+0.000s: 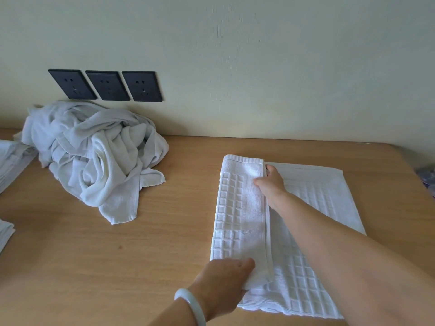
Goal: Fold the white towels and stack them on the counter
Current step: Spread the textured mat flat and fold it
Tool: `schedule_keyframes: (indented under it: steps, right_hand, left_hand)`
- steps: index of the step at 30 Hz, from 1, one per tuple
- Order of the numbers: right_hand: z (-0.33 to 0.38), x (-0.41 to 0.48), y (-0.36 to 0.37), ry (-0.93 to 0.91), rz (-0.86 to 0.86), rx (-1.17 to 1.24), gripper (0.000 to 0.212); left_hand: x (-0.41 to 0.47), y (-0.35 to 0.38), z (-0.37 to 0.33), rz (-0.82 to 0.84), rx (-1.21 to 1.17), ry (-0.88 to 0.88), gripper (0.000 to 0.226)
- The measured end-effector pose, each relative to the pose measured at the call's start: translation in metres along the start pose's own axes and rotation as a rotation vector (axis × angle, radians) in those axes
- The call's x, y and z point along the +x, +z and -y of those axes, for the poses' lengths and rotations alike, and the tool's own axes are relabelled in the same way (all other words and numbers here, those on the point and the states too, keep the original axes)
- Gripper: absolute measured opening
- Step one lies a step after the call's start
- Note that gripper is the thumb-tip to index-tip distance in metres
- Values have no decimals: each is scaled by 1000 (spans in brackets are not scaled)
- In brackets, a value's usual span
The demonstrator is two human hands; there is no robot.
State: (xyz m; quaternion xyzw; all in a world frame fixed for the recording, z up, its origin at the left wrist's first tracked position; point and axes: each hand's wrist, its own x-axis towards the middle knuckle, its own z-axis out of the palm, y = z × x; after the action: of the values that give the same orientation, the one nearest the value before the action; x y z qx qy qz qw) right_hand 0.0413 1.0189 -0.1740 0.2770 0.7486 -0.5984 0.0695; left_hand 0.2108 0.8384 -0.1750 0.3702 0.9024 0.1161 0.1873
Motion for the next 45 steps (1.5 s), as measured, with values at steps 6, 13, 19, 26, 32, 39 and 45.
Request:
schedule_keyframes:
  steps: [6,13,19,26,32,39,45]
  right_hand:
    - [1,1,-6,-19,7,-35,82]
    - [-3,-2,-4,-133,35,-116,82]
    - [-12,-1,3,-238,45,-399,58]
    - [-8,-5,-9,-175,142,-273,64]
    - [2,-3,-13,-192,106,-63,62]
    - [1,-2,-11,-169,134,-174,66]
    - [5,2,-7,-200,181,-276,72]
  left_hand:
    - [-18,7,17,-40,-6,93,45]
    - [-18,19,18,-125,95,141,59]
    - [-18,27,15,-136,297,183,80]
    - [-16,41,6,-181,390,222,71]
    - [-17,35,10,-175,456,169,73]
    - [-31,35,24,-147,458,212,80]
    - [-18,42,18,-149,365,175,70]
